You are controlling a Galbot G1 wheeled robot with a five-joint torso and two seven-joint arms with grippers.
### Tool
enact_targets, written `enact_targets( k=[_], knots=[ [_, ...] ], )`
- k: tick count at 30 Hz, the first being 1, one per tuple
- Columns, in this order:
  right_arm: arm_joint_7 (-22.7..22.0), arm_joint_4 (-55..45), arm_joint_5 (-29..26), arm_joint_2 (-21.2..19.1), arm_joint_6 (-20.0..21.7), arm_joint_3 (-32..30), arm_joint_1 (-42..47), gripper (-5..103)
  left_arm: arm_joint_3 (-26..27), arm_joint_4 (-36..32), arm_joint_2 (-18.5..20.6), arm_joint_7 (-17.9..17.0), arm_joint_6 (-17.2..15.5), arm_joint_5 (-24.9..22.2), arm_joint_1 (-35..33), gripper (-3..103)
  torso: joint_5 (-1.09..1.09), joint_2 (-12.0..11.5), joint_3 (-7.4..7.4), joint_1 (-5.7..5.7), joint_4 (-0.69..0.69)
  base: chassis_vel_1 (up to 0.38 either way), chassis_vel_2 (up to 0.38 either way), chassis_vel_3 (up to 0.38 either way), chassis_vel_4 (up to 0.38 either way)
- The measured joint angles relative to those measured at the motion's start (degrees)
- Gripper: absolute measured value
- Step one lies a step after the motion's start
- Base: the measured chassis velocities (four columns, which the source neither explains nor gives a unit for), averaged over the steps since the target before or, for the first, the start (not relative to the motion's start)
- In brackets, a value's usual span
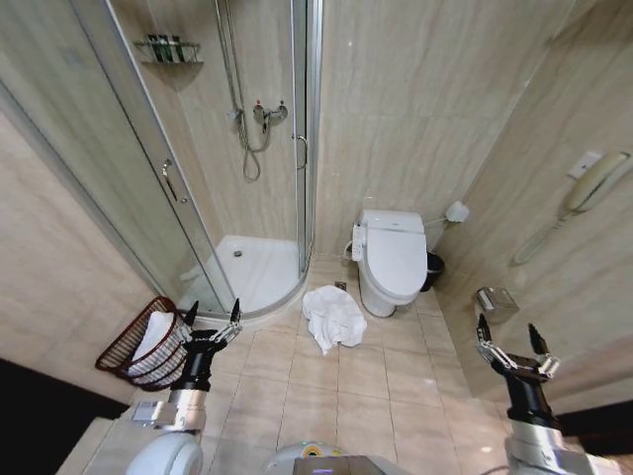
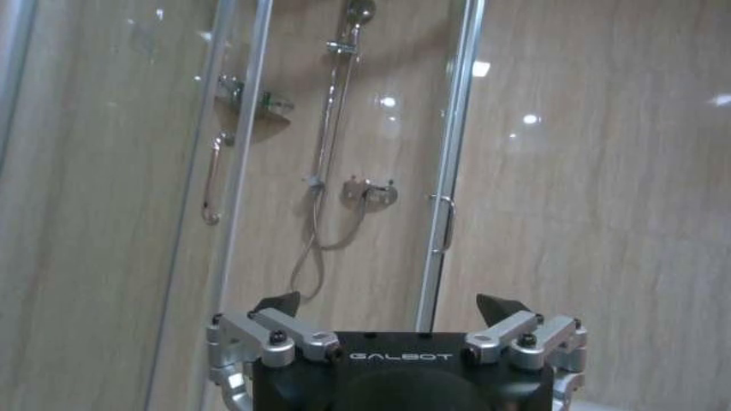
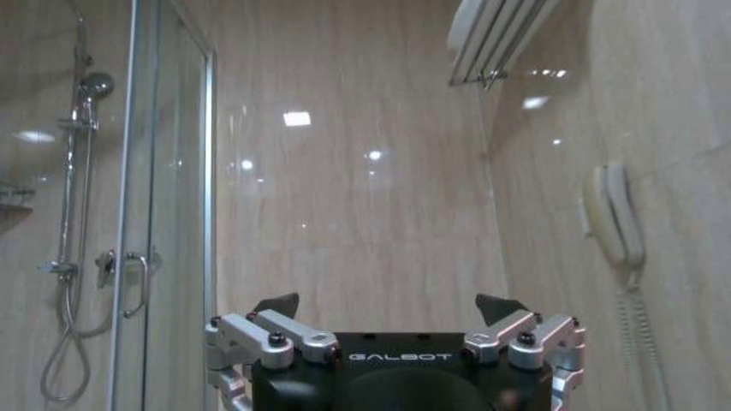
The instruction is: Discard the used towel into the hamper.
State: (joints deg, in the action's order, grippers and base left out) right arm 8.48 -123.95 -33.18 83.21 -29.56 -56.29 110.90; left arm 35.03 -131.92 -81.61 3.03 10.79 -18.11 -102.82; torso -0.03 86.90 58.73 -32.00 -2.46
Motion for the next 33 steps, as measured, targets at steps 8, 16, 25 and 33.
enact_targets(
  k=[8,16,25,33],
  knots=[
    [1.2,0.2,0.8,0.3,-1.2,1.0,-0.1,100,0.0,0.0,0.0,0.0,0.0,0.0,0.0,100,-0.02,0.0,0.02,-0.08,-0.03,-0.245,0.240,0.258,-0.256],
    [2.2,0.8,2.1,0.8,-1.7,1.9,0.0,100,0.0,0.0,0.0,0.0,0.0,0.0,0.0,100,0.02,0.0,0.00,0.00,0.03,-0.108,0.083,0.005,-0.042],
    [2.0,1.5,2.2,0.6,-1.6,1.4,-0.3,100,0.0,0.0,0.0,0.0,0.0,0.0,0.0,100,0.03,-2.4,-1.21,0.99,0.00,0.057,-0.028,-0.029,0.029],
    [1.6,2.5,2.1,0.5,-1.4,1.6,-0.5,100,0.0,0.0,0.0,0.0,0.0,0.0,0.0,100,0.04,-5.0,-2.59,2.18,0.00,0.000,0.000,0.000,0.000]
  ],
)
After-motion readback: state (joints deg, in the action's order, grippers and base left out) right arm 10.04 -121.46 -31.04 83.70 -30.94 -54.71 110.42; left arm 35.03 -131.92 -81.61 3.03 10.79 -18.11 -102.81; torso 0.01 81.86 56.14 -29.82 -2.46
